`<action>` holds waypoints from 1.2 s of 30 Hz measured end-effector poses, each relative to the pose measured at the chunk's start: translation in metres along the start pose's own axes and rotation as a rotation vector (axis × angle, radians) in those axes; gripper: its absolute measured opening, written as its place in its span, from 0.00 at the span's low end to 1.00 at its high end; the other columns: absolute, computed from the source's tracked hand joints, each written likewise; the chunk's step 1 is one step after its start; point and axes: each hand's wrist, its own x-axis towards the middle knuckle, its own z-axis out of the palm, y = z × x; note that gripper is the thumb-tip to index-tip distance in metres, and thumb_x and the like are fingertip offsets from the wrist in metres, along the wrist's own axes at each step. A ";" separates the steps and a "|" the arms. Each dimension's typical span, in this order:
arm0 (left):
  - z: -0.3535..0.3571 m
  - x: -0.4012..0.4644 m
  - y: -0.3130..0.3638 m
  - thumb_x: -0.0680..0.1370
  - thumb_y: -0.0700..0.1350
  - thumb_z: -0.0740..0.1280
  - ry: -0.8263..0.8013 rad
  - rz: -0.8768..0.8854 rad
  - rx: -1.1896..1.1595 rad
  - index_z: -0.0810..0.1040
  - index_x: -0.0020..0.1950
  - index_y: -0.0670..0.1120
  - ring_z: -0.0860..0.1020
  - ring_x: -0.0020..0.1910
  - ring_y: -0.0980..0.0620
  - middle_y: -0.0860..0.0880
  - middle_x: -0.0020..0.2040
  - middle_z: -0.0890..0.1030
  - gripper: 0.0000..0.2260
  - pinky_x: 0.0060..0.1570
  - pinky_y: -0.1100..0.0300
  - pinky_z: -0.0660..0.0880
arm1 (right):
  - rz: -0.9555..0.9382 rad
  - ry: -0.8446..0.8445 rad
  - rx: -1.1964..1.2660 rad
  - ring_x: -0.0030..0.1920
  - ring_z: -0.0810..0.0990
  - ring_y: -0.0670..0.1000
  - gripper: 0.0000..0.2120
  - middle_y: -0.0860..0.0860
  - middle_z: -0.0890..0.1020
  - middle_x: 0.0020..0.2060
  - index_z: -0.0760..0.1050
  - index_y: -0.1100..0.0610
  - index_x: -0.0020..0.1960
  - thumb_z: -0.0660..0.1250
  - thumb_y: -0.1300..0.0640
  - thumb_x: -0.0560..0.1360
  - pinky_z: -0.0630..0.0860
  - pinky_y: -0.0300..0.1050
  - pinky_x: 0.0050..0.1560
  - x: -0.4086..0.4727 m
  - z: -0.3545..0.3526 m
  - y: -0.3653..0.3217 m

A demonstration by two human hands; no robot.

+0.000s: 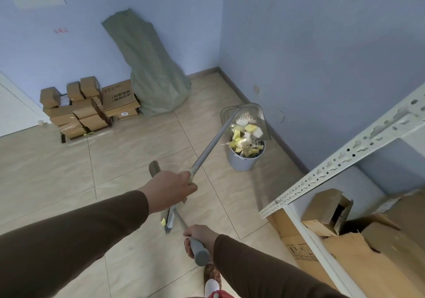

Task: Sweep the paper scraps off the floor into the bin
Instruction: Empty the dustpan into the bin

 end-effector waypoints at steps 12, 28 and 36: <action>-0.016 0.001 -0.007 0.78 0.37 0.67 0.050 -0.028 0.063 0.66 0.67 0.47 0.70 0.28 0.50 0.43 0.54 0.72 0.20 0.29 0.54 0.75 | 0.001 0.003 -0.055 0.20 0.72 0.46 0.05 0.50 0.74 0.25 0.69 0.59 0.46 0.60 0.58 0.78 0.72 0.36 0.23 -0.004 -0.004 -0.010; -0.025 -0.057 -0.134 0.81 0.47 0.61 0.269 -0.429 -0.218 0.70 0.66 0.59 0.75 0.35 0.54 0.55 0.47 0.76 0.14 0.27 0.60 0.69 | 0.006 -0.035 -0.014 0.23 0.72 0.45 0.07 0.53 0.73 0.29 0.68 0.61 0.51 0.63 0.58 0.78 0.72 0.36 0.19 -0.083 -0.017 -0.080; 0.024 -0.072 -0.291 0.76 0.42 0.67 0.323 -0.686 -0.812 0.78 0.56 0.54 0.78 0.44 0.46 0.48 0.49 0.81 0.11 0.39 0.57 0.73 | 0.058 0.063 0.021 0.21 0.72 0.47 0.09 0.54 0.74 0.31 0.69 0.61 0.49 0.66 0.56 0.78 0.72 0.37 0.18 -0.087 -0.018 -0.138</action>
